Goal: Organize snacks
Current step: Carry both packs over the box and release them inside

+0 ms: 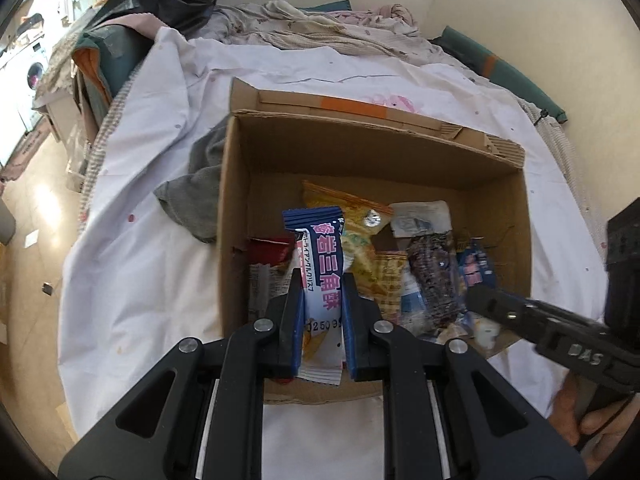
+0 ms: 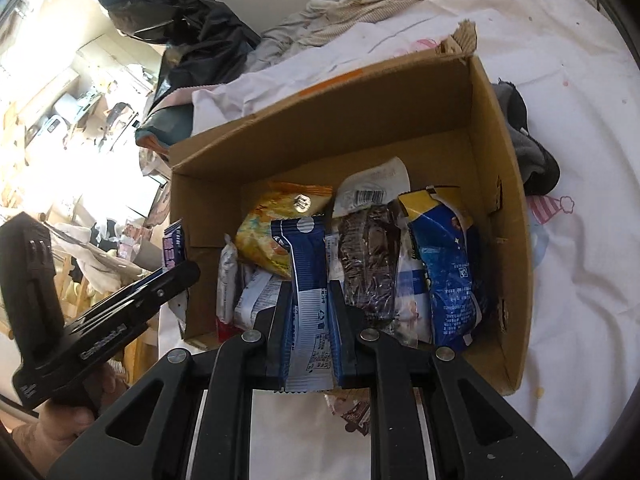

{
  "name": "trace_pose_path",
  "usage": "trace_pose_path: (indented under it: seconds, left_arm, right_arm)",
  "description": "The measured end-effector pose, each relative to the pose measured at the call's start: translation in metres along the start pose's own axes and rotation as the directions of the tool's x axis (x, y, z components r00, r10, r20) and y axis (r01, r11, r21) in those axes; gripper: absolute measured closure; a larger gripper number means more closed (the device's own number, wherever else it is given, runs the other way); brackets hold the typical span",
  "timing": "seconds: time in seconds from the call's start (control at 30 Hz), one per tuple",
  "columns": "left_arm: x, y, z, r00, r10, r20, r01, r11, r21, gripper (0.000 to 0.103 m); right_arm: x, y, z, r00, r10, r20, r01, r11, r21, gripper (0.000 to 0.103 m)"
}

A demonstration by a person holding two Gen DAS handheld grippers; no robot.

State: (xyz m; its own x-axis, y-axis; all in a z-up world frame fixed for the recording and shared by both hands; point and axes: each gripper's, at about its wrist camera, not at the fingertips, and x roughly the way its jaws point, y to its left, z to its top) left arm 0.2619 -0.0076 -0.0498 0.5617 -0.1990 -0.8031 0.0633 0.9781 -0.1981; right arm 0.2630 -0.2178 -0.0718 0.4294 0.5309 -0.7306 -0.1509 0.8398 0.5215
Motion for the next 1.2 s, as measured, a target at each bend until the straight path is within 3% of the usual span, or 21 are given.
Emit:
trace_pose_path:
  seconds: [0.23,0.77,0.83,0.87,0.93,0.97,1.0,1.1,1.2]
  left_arm:
    - [-0.002,-0.009,0.000,1.000,0.018,0.017,-0.019,0.999,0.049,0.089]
    - [-0.005,-0.010,-0.003,1.000,0.013,0.021,-0.014,0.999,0.048,0.087]
    - [-0.006,-0.011,-0.003,1.000,0.008,0.025,-0.010,0.999,0.049,0.084]
    - [-0.008,-0.011,-0.004,1.000,0.006,0.028,-0.007,0.999,0.050,0.077]
    - [-0.011,-0.012,-0.004,0.999,0.015,0.039,-0.017,0.998,0.053,0.058]
    - [-0.013,-0.012,-0.004,0.999,0.016,0.048,-0.018,0.998,0.053,0.046]
    - [-0.017,-0.013,-0.004,0.998,0.013,0.061,-0.016,0.998,0.055,0.037]
    - [-0.020,-0.012,-0.005,0.997,0.017,0.069,-0.021,0.999,0.050,0.024]
    - [-0.022,-0.006,-0.007,0.998,-0.004,0.061,0.003,1.000,0.017,0.023]
  right_arm:
    - [0.013,-0.003,0.000,1.000,0.015,-0.023,-0.014,0.999,0.032,0.085]
    - [0.008,0.002,0.000,0.998,0.063,0.011,-0.064,0.997,0.038,0.082]
    - [0.006,0.003,0.000,0.999,0.047,0.021,-0.047,0.998,0.030,0.075]
    - [0.005,0.004,0.001,0.999,0.046,0.025,-0.047,0.999,0.027,0.069]
    - [0.001,0.007,0.002,0.997,0.059,0.041,-0.060,0.998,0.022,0.035]
    - [-0.002,0.008,0.002,0.997,0.060,0.054,-0.061,0.998,0.024,0.031]
    - [-0.005,0.009,0.002,0.996,0.057,0.072,-0.059,0.998,0.024,0.030]
    - [-0.012,0.009,0.004,0.995,0.046,0.091,-0.049,0.998,0.029,0.029]
    - [-0.018,0.006,0.004,0.994,0.029,0.105,-0.034,0.999,0.040,0.029]
